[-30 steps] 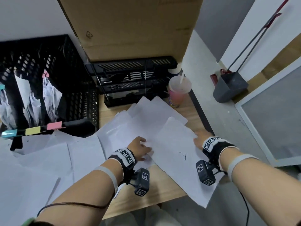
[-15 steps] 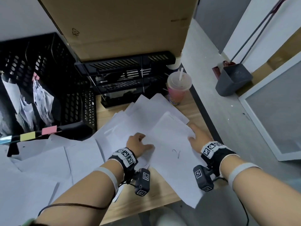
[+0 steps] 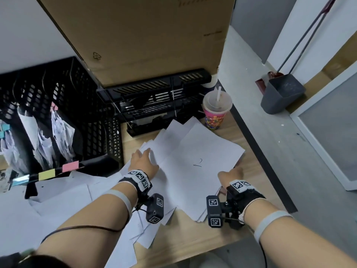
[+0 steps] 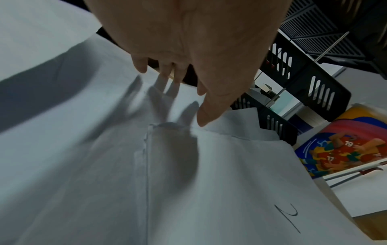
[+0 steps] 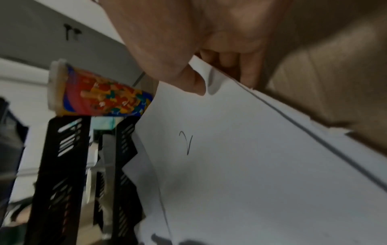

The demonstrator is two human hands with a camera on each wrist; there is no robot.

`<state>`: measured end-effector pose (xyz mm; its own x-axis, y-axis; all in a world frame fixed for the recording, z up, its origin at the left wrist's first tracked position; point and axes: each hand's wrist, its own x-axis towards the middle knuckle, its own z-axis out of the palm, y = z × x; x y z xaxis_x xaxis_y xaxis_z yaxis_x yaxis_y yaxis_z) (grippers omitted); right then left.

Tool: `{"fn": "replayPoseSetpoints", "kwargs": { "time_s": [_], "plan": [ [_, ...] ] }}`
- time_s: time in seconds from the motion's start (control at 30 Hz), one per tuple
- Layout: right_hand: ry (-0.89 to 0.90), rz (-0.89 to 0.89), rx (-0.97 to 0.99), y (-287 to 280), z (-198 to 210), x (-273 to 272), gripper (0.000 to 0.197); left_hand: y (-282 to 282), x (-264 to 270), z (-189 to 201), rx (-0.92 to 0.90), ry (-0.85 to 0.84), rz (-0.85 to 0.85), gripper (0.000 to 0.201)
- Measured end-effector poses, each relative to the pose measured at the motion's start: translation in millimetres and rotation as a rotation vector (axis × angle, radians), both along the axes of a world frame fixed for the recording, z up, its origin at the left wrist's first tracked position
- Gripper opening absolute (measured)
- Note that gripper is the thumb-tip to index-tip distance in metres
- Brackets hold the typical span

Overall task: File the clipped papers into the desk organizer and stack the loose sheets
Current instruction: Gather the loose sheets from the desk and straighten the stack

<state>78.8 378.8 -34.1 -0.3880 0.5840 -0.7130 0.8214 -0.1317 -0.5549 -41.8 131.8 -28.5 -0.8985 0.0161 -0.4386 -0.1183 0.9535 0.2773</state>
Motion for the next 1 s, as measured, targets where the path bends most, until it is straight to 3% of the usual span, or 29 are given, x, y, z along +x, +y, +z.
{"fn": "replayPoseSetpoints", "kwargs": {
  "time_s": [0.1,0.2,0.3,0.37,0.53,0.67,0.77,0.87,0.93,1.0],
  "plan": [
    [-0.036,0.155,-0.021,-18.6,4.4,-3.9,0.023,-1.7,-7.2,1.9,-0.031,-0.079,-0.021,0.076],
    [-0.053,0.244,-0.027,-29.9,1.0,-10.2,0.033,0.4,-4.6,3.8,-0.089,-0.113,-0.075,0.055],
    [-0.045,0.187,-0.125,-34.4,-8.2,-16.6,0.052,-3.3,-1.0,4.1,-0.091,-0.105,-0.117,0.049],
    [-0.063,0.165,-0.16,-36.6,-11.3,-21.3,0.052,-8.2,0.4,5.1,-0.066,-0.109,-0.134,0.05],
    [-0.095,0.156,-0.097,-43.9,1.4,-26.6,0.067,-18.5,0.5,5.8,-0.047,-0.106,-0.2,0.048],
    [0.064,0.083,0.01,-44.4,28.5,-10.1,0.016,-23.1,2.7,3.3,-0.073,-0.106,-0.247,0.037],
    [0.187,-0.018,0.079,-41.5,54.5,0.0,0.01,-23.3,4.2,9.6,-0.091,-0.181,-0.283,0.041],
    [0.288,-0.019,0.19,-36.1,85.2,6.7,0.015,-15.2,-3.0,25.0,0.035,-0.263,-0.238,0.051],
    [0.367,-0.013,0.266,-32.4,105.0,8.8,0.014,-5.1,-10.4,36.9,0.321,-0.256,-0.16,0.076],
    [0.5,-0.05,0.301,-30.5,122.6,10.5,0.016,9.4,-13.1,58.2,0.701,-0.181,-0.125,0.086]
  ]
}}
